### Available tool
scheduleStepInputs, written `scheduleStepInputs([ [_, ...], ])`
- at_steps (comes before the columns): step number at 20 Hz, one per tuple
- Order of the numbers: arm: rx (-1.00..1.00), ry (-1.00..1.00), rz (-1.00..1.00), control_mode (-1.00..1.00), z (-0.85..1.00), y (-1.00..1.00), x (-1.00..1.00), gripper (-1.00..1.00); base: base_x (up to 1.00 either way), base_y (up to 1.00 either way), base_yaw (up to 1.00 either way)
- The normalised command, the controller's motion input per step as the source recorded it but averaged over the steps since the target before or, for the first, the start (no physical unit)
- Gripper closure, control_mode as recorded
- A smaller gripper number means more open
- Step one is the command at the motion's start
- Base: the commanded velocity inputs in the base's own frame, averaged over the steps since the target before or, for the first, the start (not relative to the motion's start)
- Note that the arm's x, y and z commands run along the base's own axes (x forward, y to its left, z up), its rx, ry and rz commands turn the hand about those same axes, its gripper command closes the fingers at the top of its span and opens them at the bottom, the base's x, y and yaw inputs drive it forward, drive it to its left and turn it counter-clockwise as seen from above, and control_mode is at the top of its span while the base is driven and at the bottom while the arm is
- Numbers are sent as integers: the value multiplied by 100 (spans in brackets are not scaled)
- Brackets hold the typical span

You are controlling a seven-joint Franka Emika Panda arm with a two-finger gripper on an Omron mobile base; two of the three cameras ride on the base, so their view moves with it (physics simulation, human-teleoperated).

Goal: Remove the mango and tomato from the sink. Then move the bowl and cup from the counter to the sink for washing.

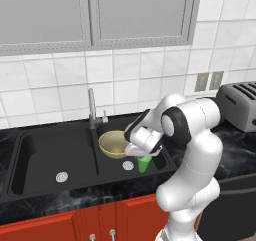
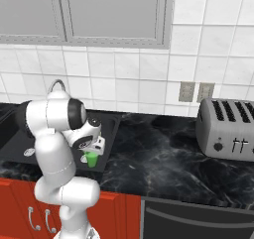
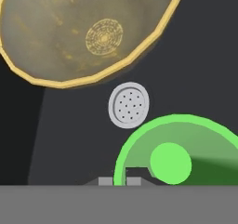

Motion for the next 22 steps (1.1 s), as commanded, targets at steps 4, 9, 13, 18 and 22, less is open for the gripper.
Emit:
scheduleStepInputs([
  [4, 0, -1, -4, -100, -20, 0, 7, 100, 0, 0, 0],
  [9, 0, 0, -4, -100, -19, 0, 9, 100, 0, 0, 0],
  [13, 0, 0, -3, -100, -19, 0, 9, 100, 0, 0, 0],
  [18, 0, 0, -3, -100, -18, 0, 8, 100, 0, 0, 0],
  [22, 0, 0, -4, -100, -17, -4, 0, 100, 0, 0, 0],
])
